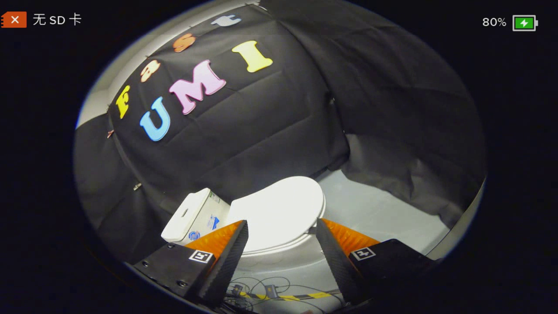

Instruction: Open the toilet lid.

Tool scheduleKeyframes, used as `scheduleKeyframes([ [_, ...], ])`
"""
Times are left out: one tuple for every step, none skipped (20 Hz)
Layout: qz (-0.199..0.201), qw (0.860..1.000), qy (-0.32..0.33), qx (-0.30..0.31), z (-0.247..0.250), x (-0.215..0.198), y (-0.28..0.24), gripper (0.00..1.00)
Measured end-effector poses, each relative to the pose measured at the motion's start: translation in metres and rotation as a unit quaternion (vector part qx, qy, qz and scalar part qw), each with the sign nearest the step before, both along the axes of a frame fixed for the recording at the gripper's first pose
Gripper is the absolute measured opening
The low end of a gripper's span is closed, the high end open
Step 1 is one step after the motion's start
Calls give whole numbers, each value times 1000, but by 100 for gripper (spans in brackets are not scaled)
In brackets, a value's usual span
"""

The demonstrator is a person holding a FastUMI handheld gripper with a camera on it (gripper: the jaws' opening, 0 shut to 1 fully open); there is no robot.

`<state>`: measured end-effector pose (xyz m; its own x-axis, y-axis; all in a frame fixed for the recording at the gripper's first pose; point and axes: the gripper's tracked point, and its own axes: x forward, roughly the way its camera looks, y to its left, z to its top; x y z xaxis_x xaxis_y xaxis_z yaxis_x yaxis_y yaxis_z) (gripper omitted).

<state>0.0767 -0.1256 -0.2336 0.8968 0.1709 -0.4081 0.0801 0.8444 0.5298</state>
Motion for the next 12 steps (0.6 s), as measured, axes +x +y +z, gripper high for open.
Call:
scheduleKeyframes([
  [1, 1000, 18, 17, -14, 5, -3, 99],
  [2, 999, 35, 32, -27, 10, -6, 99],
  [3, 998, 53, 45, -41, 12, -8, 99],
  [4, 996, 68, 59, -55, 17, -11, 99],
  [5, 994, 80, 74, -67, 20, -13, 99],
  [3, 991, 96, 90, -82, 25, -16, 99],
  [2, 989, 108, 103, -92, 29, -18, 99],
  [0, 986, 120, 117, -104, 32, -22, 99],
  [-2, 983, 130, 130, -115, 36, -27, 99],
  [-4, 980, 139, 140, -126, 41, -30, 99],
  [-4, 978, 148, 148, -137, 44, -33, 99],
  [-5, 975, 156, 156, -147, 49, -34, 99],
])
